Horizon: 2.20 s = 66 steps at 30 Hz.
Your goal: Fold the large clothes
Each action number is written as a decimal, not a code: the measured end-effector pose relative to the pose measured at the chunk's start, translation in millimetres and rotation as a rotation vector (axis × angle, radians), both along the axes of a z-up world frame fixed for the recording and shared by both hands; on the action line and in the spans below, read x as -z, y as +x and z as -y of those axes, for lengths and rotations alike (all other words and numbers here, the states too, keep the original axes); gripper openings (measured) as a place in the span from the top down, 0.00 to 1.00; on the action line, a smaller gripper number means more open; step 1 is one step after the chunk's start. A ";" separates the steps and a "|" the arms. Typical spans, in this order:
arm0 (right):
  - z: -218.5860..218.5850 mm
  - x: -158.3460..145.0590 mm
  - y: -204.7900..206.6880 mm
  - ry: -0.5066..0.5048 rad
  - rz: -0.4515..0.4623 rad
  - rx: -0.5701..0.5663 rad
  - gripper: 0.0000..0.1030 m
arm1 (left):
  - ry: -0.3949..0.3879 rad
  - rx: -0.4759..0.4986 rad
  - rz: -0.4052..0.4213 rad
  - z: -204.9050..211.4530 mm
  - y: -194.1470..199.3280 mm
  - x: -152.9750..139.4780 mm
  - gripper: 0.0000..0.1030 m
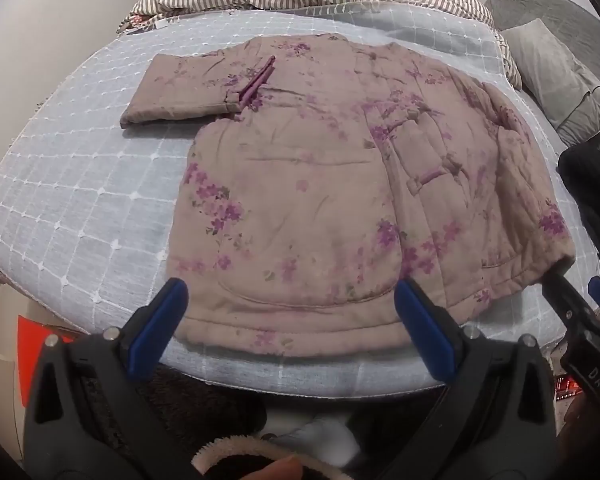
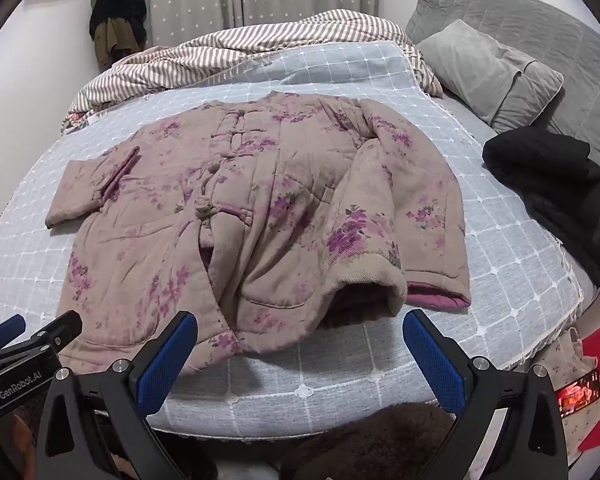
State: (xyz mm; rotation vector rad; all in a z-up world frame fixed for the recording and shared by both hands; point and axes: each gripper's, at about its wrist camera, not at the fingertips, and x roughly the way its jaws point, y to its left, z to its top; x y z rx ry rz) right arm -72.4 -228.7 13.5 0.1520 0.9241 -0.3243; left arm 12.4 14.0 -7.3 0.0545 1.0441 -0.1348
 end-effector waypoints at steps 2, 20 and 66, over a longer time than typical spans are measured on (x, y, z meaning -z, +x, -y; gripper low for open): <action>0.3 0.4 0.1 0.004 0.000 -0.001 0.00 | 0.000 0.001 -0.001 -0.4 0.5 0.3 0.01; 3.5 2.4 0.1 0.017 0.000 0.007 0.00 | 0.005 -0.001 -0.007 4.6 -1.5 3.5 0.01; 7.1 -0.4 31.7 -0.007 0.006 -0.005 0.00 | -0.105 -0.131 0.016 -25.4 27.7 2.6 0.01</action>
